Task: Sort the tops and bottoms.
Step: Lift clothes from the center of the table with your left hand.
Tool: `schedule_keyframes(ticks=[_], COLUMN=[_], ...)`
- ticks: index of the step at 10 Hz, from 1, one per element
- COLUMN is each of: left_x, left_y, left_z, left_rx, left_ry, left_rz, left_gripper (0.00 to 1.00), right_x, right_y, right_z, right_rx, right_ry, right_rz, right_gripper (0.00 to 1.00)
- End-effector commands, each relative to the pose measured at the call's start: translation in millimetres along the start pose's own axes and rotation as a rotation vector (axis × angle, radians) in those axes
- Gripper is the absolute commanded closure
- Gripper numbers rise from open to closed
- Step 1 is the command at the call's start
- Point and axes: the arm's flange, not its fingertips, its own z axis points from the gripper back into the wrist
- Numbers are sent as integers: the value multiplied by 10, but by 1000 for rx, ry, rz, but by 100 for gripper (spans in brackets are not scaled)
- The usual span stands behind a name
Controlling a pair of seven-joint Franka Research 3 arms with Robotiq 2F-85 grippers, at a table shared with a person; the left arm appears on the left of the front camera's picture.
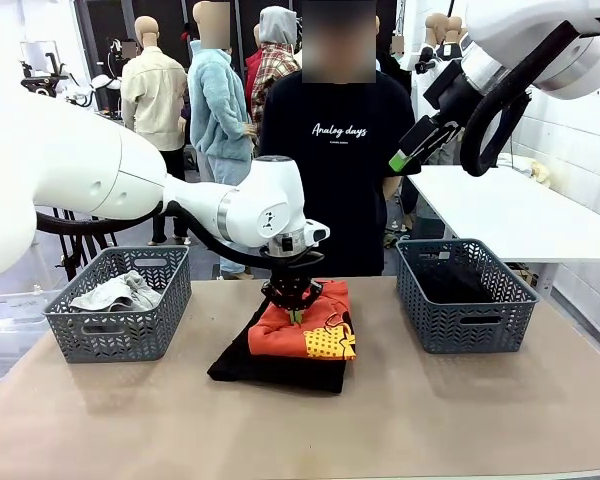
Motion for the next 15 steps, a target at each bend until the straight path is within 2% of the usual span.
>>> schedule_keyframes(ticks=[1,2,4,7,8,10,11,15], left_x=[-76,-89,-131,-233,-258,-293,-257,-264], left_y=[97,119,179,291,327,423,285,282], left_z=[-100,-61,281,1298,1490,1641,1648,1647], left_rx=[-11,-13,-29,-13,-3,5,3,2], left_ry=[0,3,16,-28,-59,-100,-66,-63], left_rz=[11,22,11,-62,-65,-39,-48,-50], left_gripper=[100,100,100,100,100,100,100,100], right_x=[-11,-11,-11,-11,-11,-11,-11,-11], right_y=[6,6,6,6,6,6,6,6], right_z=[-6,-6,-6,-6,-6,-6,-6,-6], right_rx=[0,0,0,0,0,0,0,0], right_ry=[1,1,1,1,1,1,1,1], right_rz=[0,0,0,0,0,0,0,0], right_gripper=[0,0,0,0,0,0,0,0])
